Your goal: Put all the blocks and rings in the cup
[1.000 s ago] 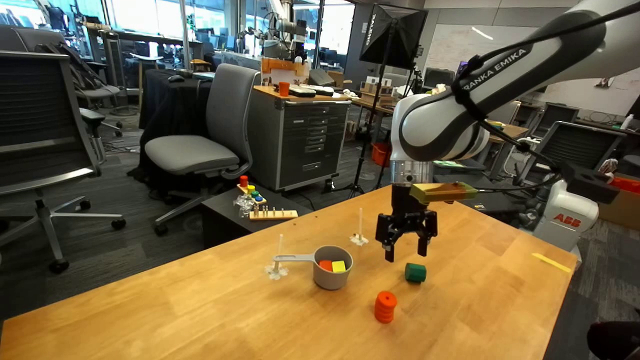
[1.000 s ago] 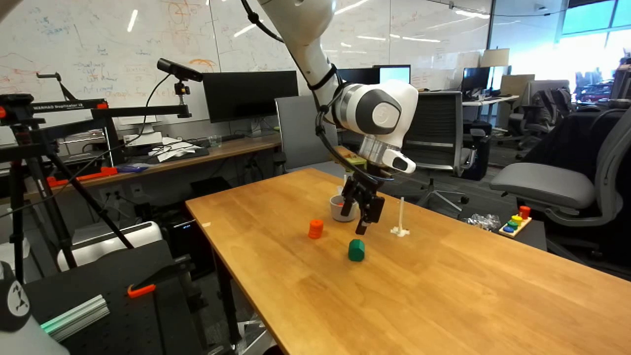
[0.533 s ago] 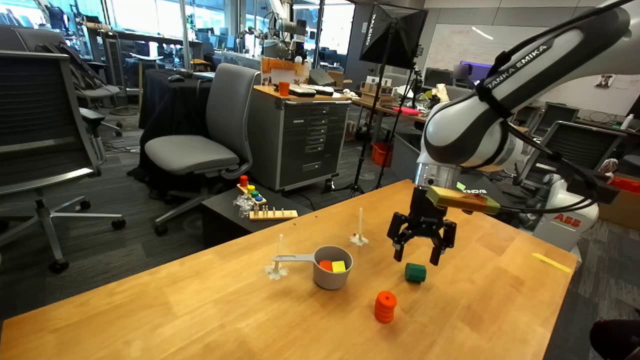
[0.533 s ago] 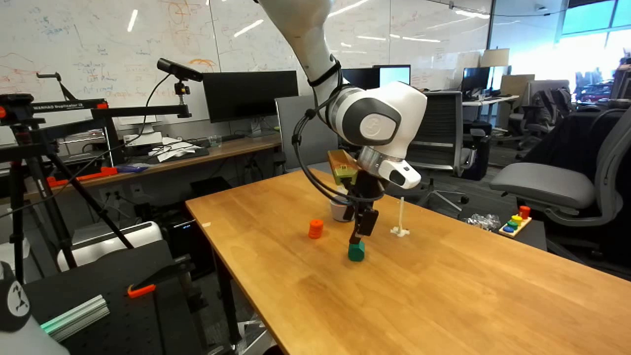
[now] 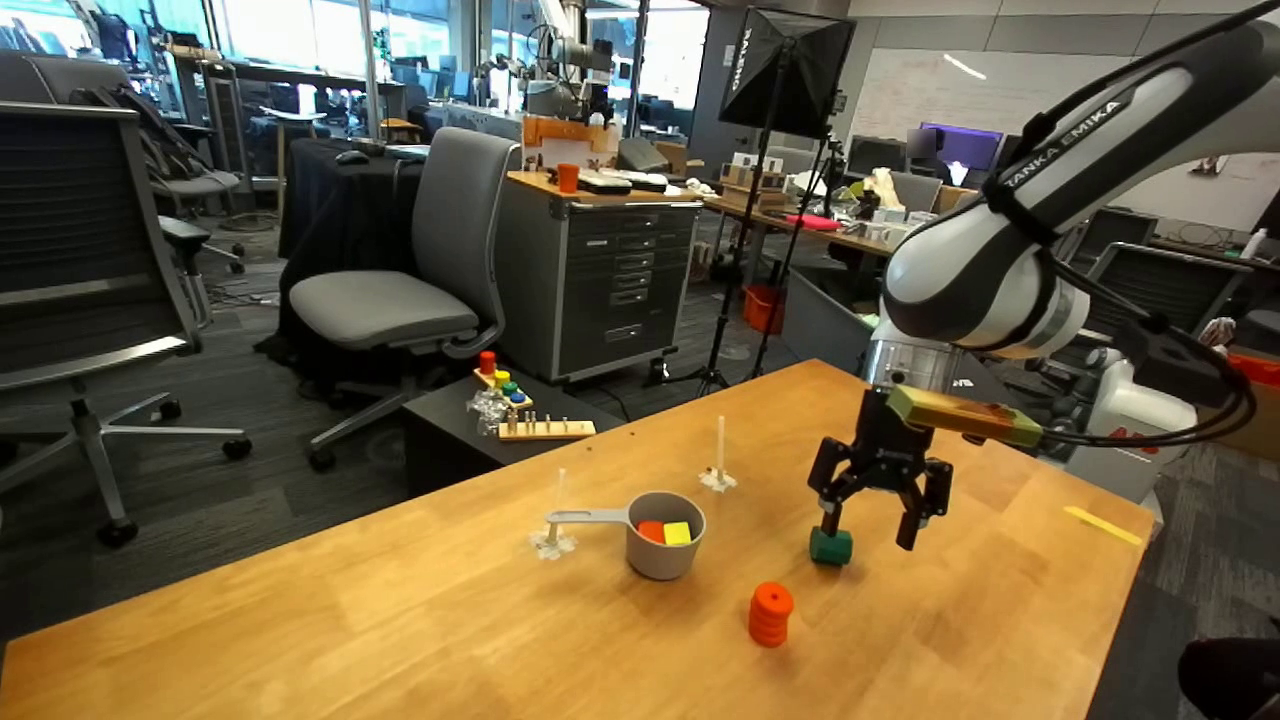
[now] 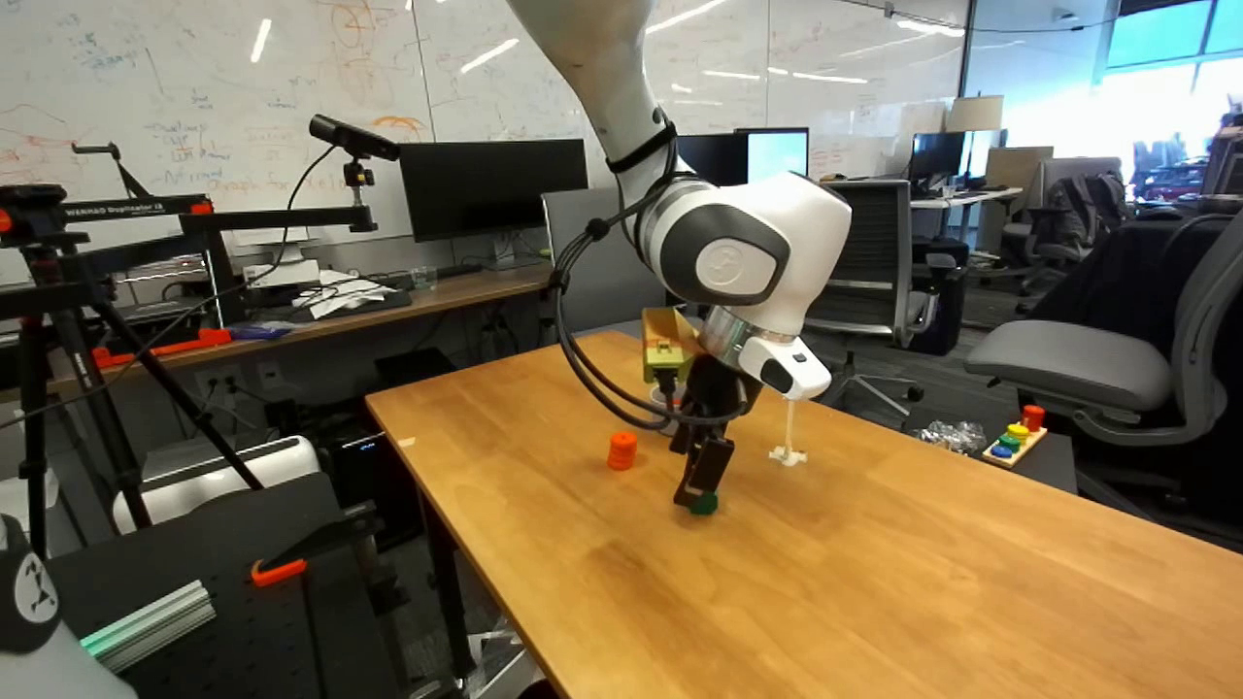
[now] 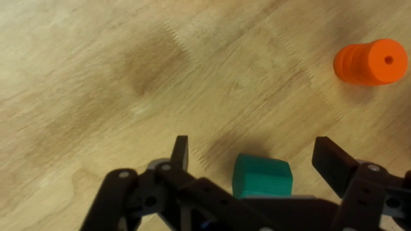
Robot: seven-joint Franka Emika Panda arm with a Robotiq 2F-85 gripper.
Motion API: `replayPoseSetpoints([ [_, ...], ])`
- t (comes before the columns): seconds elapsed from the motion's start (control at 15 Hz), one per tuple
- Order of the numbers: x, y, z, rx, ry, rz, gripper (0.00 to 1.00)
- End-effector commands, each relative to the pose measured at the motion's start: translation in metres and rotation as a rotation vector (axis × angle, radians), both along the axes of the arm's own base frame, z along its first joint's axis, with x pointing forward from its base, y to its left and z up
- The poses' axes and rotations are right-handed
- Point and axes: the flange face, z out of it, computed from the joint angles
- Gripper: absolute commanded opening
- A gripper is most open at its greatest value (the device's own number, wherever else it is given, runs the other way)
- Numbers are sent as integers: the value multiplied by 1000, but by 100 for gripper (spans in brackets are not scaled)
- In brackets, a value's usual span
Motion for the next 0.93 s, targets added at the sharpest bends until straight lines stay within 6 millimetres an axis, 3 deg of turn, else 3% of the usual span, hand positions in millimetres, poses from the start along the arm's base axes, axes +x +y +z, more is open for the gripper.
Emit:
replayPoseSetpoints([
  [0.0,-4,4,9,-31,9,30,100],
  [0.6,10,7,2,-78,35,83,100],
  [0.87,24,11,2,-51,-33,116,100],
])
